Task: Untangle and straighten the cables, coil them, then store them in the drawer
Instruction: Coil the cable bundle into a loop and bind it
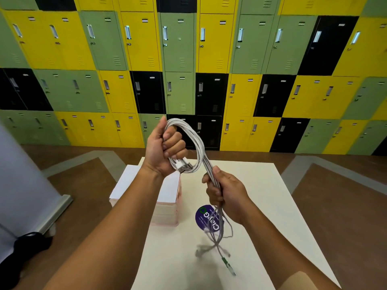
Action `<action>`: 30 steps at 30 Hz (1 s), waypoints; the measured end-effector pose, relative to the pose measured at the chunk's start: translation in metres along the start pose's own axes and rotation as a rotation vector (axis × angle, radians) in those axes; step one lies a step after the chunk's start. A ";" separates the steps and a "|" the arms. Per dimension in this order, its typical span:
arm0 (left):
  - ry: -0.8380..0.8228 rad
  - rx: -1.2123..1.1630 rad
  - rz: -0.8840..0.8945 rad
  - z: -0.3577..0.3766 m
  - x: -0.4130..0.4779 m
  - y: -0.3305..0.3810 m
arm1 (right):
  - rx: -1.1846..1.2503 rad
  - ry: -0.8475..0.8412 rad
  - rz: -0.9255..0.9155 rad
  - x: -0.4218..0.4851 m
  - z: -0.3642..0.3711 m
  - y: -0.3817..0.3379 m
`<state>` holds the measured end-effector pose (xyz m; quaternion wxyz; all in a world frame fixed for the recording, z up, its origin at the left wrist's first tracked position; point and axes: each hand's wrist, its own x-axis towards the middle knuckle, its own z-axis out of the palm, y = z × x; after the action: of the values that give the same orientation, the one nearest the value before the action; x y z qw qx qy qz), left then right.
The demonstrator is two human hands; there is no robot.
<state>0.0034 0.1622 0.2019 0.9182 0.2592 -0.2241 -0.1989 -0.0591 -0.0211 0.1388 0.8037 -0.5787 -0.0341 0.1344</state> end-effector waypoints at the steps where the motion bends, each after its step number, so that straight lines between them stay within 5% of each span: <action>1: 0.016 0.009 0.002 0.000 0.000 0.000 | 0.041 -0.004 0.004 -0.001 -0.001 0.001; 8: 0.066 0.010 0.038 -0.001 0.000 -0.004 | 0.249 -0.142 0.032 -0.006 -0.015 0.007; 15: 0.216 0.132 0.051 0.001 0.002 -0.011 | 0.354 -0.091 0.170 0.000 -0.019 0.012; 20: 0.406 0.250 0.170 0.004 0.002 -0.029 | 0.565 -0.063 0.341 0.001 -0.012 0.006; 30: 0.661 0.669 0.512 0.020 0.007 -0.082 | 0.613 0.078 0.452 0.007 0.009 0.009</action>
<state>-0.0214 0.0862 0.1734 0.8262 0.5234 -0.0301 0.2063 -0.0557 -0.0085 0.1327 0.8902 -0.3091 0.1669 0.2900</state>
